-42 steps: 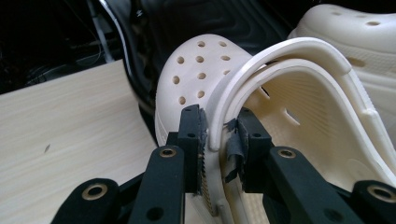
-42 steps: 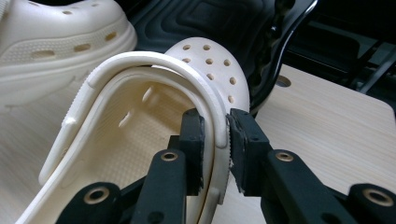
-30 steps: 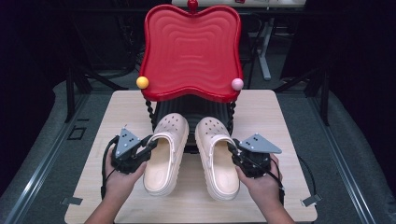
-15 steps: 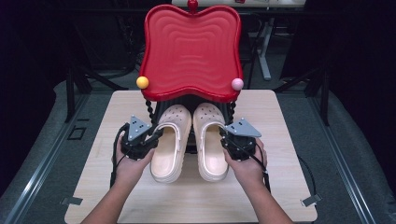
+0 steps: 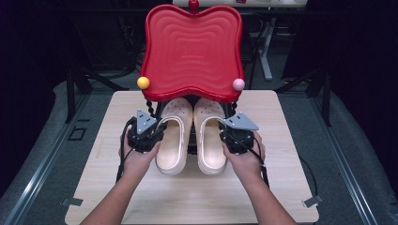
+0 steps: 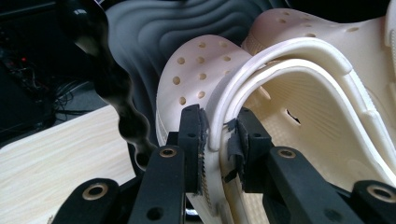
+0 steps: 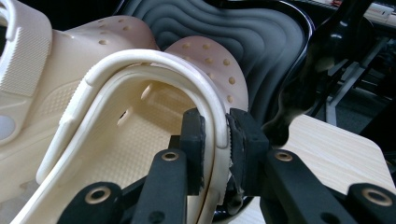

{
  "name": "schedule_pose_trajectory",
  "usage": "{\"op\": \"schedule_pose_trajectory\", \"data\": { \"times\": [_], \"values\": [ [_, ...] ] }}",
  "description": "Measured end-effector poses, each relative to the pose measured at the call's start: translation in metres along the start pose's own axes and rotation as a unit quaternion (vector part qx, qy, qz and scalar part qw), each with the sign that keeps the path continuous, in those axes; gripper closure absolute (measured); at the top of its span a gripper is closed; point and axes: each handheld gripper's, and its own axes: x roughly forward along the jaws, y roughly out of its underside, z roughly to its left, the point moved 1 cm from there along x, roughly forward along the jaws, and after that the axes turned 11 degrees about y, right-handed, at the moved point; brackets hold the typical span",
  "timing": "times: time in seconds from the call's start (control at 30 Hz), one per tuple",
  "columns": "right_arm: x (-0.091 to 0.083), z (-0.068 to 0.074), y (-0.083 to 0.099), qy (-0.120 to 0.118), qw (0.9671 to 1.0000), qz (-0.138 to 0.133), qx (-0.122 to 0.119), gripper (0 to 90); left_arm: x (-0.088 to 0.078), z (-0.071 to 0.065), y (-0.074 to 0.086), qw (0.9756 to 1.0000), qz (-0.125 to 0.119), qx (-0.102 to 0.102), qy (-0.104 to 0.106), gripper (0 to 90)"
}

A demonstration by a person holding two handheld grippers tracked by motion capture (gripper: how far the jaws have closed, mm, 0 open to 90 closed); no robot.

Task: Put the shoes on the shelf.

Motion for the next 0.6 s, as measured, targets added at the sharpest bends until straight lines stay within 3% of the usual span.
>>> {"op": "schedule_pose_trajectory", "data": {
  "times": [0.13,0.23,0.37,0.6],
  "values": [
    [0.004,0.003,-0.003,0.004,1.0000,-0.005,-0.003,76.2,0.005,0.002,-0.003,0.9999,-0.002,0.007,-0.009,75.3],
    [0.008,0.005,-0.003,0.008,0.9999,-0.007,-0.011,76.0,0.010,0.007,-0.005,0.9999,-0.008,-0.004,-0.009,75.1],
    [0.016,0.011,-0.005,0.011,0.9997,-0.006,-0.022,75.5,0.019,0.008,-0.006,0.9999,-0.012,-0.001,-0.006,74.9],
    [0.026,0.009,-0.008,0.005,1.0000,-0.002,0.002,75.0,0.027,0.010,-0.006,0.9998,-0.013,0.013,-0.002,74.5]
  ]
}}
